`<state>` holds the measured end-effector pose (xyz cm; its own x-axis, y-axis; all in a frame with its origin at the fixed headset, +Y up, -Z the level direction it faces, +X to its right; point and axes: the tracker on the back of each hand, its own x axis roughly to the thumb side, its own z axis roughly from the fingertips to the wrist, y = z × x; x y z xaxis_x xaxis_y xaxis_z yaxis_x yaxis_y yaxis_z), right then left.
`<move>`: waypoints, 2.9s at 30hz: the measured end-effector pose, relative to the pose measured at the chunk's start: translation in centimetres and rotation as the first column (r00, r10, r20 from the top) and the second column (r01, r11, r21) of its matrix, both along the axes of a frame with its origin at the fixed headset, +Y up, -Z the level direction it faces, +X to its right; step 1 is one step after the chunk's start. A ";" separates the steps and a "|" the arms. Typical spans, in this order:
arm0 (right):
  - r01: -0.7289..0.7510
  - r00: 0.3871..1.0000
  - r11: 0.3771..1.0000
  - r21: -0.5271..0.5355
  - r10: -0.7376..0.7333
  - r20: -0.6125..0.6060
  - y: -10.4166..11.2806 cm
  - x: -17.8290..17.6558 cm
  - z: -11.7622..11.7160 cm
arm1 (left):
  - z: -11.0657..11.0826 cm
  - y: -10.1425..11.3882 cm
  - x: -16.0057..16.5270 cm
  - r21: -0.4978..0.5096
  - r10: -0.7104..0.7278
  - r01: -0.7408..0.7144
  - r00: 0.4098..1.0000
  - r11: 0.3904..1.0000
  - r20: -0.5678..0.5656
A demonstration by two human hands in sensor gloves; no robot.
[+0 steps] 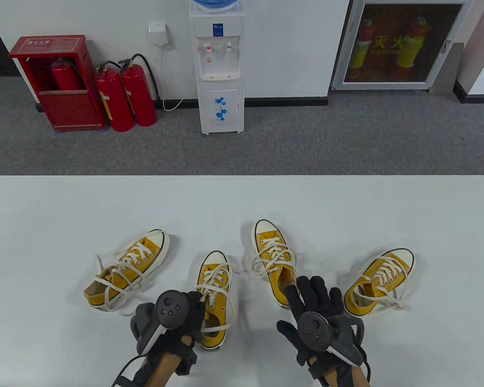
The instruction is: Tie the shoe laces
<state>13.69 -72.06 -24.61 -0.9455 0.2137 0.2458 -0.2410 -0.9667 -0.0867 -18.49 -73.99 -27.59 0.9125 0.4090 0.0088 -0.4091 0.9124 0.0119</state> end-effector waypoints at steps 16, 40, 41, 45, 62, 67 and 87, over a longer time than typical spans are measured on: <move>0.008 1.000 1.000 0.001 -0.008 -0.007 0.0 -0.4 0.1 | 0.4 -0.3 -0.9 -0.075 0.005 0.001 0.997 0.997 0.075; 0.089 0.995 0.995 -0.045 -0.091 -0.050 3.8 -8.2 -4.0 | 0.6 2.0 -4.9 0.071 -0.260 0.252 0.955 0.965 0.143; 0.093 0.994 0.994 -0.056 -0.096 -0.053 3.6 -8.8 -4.3 | 0.5 1.8 -4.9 0.051 -0.263 0.258 0.953 0.965 0.150; 0.114 0.991 0.989 -0.096 -0.120 -0.059 2.8 -10.5 -5.5 | 0.4 1.4 -4.8 0.027 -0.263 0.262 0.951 0.965 0.161; 0.226 0.974 0.954 -0.198 -0.222 0.043 -1.4 -14.4 -8.3 | 0.2 1.0 -4.6 0.016 -0.251 0.252 0.955 0.968 0.159; 0.348 0.937 0.917 -0.197 -0.347 0.040 -0.7 -13.5 -8.0 | 0.2 1.0 -4.6 0.024 -0.248 0.248 0.956 0.969 0.157; 0.850 0.491 0.471 -0.235 -0.871 0.028 -0.4 -2.6 -4.3 | 0.2 0.6 -4.4 -0.019 -0.160 0.166 0.971 0.986 0.175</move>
<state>11.14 -72.43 -28.86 -0.2353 0.9584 0.1618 -0.9566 -0.2578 0.1359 -22.88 -73.40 -27.34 0.9529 0.2574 0.1602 -0.2479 0.9657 -0.0771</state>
